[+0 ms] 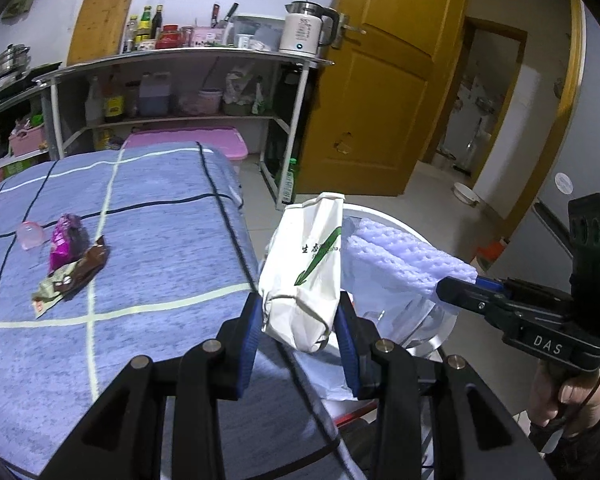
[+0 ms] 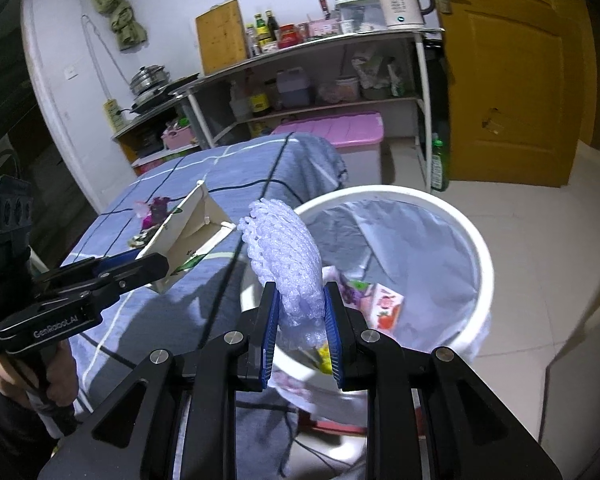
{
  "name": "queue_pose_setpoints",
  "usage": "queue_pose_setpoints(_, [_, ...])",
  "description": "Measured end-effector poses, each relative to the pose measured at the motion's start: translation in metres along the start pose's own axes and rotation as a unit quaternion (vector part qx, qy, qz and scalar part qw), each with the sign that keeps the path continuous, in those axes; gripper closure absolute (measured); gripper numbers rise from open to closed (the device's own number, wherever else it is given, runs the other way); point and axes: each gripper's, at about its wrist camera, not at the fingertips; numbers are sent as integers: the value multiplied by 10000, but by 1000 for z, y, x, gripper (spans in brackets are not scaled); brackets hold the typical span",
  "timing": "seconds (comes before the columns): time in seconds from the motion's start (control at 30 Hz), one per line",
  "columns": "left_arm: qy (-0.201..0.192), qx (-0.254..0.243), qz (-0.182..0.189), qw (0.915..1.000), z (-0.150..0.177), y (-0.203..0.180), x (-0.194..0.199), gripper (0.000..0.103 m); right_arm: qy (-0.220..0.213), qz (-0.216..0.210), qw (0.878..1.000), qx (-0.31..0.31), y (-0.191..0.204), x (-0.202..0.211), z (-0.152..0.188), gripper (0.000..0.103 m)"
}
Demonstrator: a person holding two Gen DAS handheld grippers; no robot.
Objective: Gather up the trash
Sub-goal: 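Carry the paper bag and foam net over the bin and open both tools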
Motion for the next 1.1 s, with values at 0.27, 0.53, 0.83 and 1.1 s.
queue_pose_setpoints(0.27, [194,-77,133,9997,-3,-9,-22,65,109,160,9997,-161,-20,-6,4,80])
queue_pose_setpoints(0.53, [412,-106,221,9989,-5,-11,-43,65,290,268,9989,-245,-29,-20,4,80])
queue_pose_setpoints(0.83, [641,-153,292,9974,-6,-16,-63,65,508,334,9976,-329,-39,-37,7,79])
queue_pose_setpoints(1.1, [785,-143,332,9963,-2,-17,-73,60,628,339,9969,-332,-43,-42,11,76])
Point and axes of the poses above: each gripper's, at about its wrist camera, not at the fingertips, and x roughly against the way its jaws point, y to its left, z to its underside, and after that the axes turned 13 degrees about z, right-handed
